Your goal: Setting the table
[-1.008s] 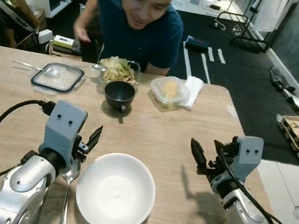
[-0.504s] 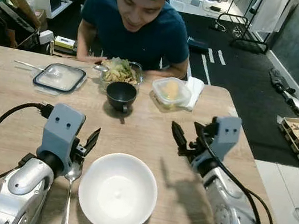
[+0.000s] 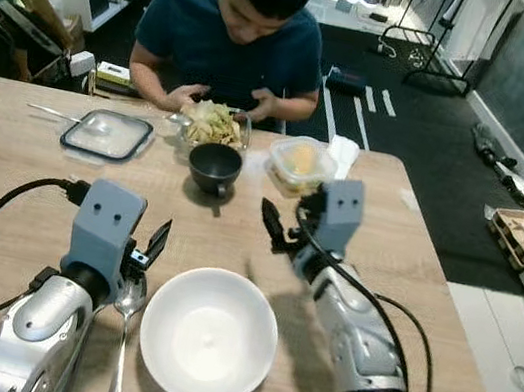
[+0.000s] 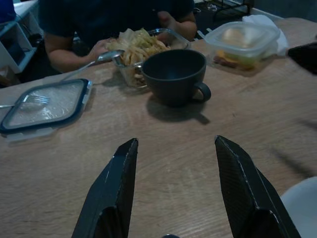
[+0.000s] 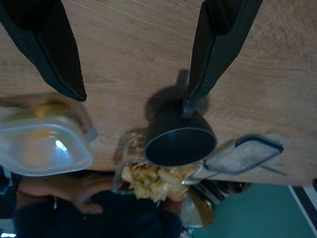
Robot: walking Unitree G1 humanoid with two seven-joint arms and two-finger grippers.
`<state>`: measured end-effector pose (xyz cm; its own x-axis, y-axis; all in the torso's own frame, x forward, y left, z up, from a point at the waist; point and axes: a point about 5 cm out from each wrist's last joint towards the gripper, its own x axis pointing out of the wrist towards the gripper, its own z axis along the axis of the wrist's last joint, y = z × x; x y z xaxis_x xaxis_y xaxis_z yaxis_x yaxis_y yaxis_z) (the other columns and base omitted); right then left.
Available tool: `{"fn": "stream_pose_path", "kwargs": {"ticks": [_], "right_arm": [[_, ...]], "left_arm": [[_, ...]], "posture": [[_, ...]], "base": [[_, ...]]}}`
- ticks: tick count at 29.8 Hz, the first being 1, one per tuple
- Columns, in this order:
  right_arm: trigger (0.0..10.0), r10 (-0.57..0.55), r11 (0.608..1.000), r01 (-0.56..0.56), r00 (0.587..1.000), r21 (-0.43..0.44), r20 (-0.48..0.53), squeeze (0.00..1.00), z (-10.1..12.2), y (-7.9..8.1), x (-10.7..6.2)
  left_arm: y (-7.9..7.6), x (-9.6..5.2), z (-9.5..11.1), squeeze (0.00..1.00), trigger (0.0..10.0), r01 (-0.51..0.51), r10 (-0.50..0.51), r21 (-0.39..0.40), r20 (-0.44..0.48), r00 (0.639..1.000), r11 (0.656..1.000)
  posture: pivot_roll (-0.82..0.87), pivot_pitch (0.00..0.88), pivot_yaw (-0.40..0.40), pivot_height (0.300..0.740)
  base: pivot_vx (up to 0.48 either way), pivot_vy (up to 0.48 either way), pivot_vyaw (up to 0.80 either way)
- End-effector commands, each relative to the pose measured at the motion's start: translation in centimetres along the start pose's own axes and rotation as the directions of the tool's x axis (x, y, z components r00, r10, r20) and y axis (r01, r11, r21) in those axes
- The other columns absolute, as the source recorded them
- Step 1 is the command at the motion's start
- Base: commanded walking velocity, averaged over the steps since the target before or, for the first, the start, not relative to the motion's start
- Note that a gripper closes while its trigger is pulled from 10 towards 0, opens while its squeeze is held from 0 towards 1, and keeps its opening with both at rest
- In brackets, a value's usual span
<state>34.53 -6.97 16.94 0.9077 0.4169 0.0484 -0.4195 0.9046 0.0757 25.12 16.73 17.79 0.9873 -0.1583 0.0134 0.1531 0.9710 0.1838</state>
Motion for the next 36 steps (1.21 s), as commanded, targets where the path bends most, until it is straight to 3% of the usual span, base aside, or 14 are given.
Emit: {"fn": "stream_pose_path", "kwargs": {"ticks": [1,5,8,11,12,19,36], "right_arm": [[10.0,-0.001,1.0,0.001,1.0,-0.015,-0.011,0.0,-0.3,0.3,0.5],[10.0,0.005,1.0,-0.005,1.0,-0.03,-0.03,0.0,-0.3,1.2,1.8],[10.0,-0.002,0.999,0.001,0.999,-0.035,-0.052,0.0,-0.4,1.8,2.9],[10.0,-0.005,0.999,0.003,0.998,-0.035,-0.055,0.0,-0.4,1.9,3.1],[10.0,-0.002,0.999,-0.001,0.998,-0.045,-0.069,0.0,-0.5,2.2,3.6],[10.0,-0.036,0.998,0.028,0.99,-0.062,-0.135,0.0,-1.3,2.1,4.4],[10.0,-0.217,0.976,0.216,0.968,-0.016,-0.13,0.0,-0.9,0.5,5.1]], "left_arm": [[0.6,-0.4,0.0,0.0,10.0,-0.038,0.038,0.012,-0.002,0.999,0.999],[1.9,-0.8,0.3,0.0,10.0,-0.11,0.11,0.015,-0.002,0.994,0.994],[4.2,-1.7,0.9,0.0,10.0,-0.208,0.208,0.015,0.007,0.978,0.978],[4.6,-2.0,1.1,0.0,10.0,-0.225,0.225,0.017,0.011,0.974,0.974],[5.5,-2.8,1.7,0.0,10.0,-0.266,0.265,0.032,0.021,0.964,0.963],[6.5,-4.8,2.4,0.0,10.0,-0.34,0.34,0.032,0.021,0.94,0.94],[7.9,-6.2,4.0,0.0,10.0,-0.39,0.389,0.031,0.024,0.921,0.92]], "posture": [[0.22,0.0,0.013,0.74],[0.27,0.0,-0.011,0.74],[0.32,0.02,-0.038,0.74],[0.33,0.023,-0.041,0.74],[0.37,0.048,-0.059,0.74],[0.42,0.09,-0.076,0.74],[0.46,0.129,-0.075,0.74]], "base": [[0.0,0.0,0.0],[0.0,0.0,0.0],[0.0,0.0,0.0],[0.0,0.0,0.0],[0.0,0.0,0.0],[0.0,0.0,0.0],[0.0,0.0,0.0]]}}
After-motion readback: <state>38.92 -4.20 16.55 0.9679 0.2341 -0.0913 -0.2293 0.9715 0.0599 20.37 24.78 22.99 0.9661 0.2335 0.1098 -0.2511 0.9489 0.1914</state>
